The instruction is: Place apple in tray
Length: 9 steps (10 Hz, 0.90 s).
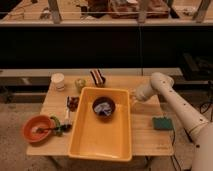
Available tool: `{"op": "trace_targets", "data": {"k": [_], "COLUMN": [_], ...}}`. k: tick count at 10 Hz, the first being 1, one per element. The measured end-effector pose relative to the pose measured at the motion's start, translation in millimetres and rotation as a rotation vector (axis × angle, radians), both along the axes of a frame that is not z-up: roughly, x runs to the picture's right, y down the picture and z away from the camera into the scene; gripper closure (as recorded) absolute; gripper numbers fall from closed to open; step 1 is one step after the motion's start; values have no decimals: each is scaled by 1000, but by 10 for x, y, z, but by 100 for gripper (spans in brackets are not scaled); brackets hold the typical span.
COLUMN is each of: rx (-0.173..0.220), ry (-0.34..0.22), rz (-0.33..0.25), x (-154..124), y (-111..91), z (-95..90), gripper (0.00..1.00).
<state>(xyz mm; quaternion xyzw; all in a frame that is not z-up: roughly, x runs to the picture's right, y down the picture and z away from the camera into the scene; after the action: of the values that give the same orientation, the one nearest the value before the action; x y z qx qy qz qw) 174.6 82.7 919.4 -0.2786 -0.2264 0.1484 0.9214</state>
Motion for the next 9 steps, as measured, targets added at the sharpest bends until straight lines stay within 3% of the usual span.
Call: {"op": "trace_targets", "data": {"k": [3, 5, 9], "rx": [-8, 0, 25], "ry": [-1, 3, 92], "rz": [-14, -16, -81], "x": [-57, -34, 197], "y": [56, -48, -498], "z": [-64, -241, -890], "gripper": [98, 100, 100]}}
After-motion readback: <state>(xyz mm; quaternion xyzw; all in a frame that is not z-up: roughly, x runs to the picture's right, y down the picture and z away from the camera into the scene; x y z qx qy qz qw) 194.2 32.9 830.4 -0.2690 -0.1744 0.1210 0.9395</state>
